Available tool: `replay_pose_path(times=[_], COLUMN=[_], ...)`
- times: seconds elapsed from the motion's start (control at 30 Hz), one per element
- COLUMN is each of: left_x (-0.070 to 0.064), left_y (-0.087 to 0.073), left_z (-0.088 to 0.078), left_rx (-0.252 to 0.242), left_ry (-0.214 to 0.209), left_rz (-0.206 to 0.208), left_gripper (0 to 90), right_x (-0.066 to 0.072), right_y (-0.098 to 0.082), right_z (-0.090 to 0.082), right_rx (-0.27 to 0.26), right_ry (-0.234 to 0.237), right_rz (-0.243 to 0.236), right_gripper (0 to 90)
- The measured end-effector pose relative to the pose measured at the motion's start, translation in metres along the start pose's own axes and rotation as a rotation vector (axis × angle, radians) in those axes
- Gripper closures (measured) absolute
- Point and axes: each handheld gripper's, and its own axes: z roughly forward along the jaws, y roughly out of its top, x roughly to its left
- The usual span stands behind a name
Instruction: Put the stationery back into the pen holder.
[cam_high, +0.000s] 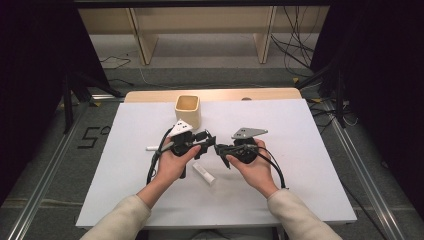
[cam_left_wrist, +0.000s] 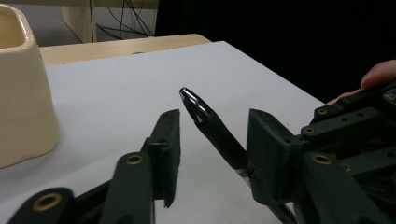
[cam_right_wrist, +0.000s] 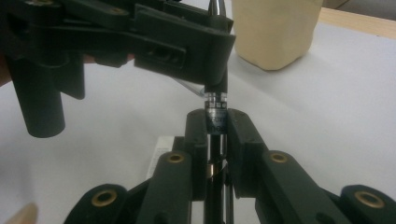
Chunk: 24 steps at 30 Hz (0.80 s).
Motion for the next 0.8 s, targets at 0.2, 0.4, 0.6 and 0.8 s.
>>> replay_pose_path(times=[0.2,0.4,0.6,0.8], left_x=[-0.002,-0.011,-0.011,-0.004], left_y=[0.000,-0.001,-0.001,0.004], left_z=[-0.001,-0.003,-0.004,-0.011], left_rx=[-0.039,-0.060,-0.069,-0.107], left_ry=[-0.032,-0.049,-0.027,-0.009], left_rz=[-0.018,0.038,0.081,0.055], left_gripper=[69.8,79.7,80.3,80.3], right_x=[0.001,0.003,0.002,-0.002], right_y=[0.000,0.000,-0.001,-0.003], right_z=[0.000,0.002,0.003,0.003], right_rx=[0.000,0.001,0.002,0.033], right_ry=[-0.003,-0.008,-0.016,-0.036], right_rz=[-0.016,-0.039,-0.045,-0.048], right_gripper=[79.9,79.7,67.8,55.2])
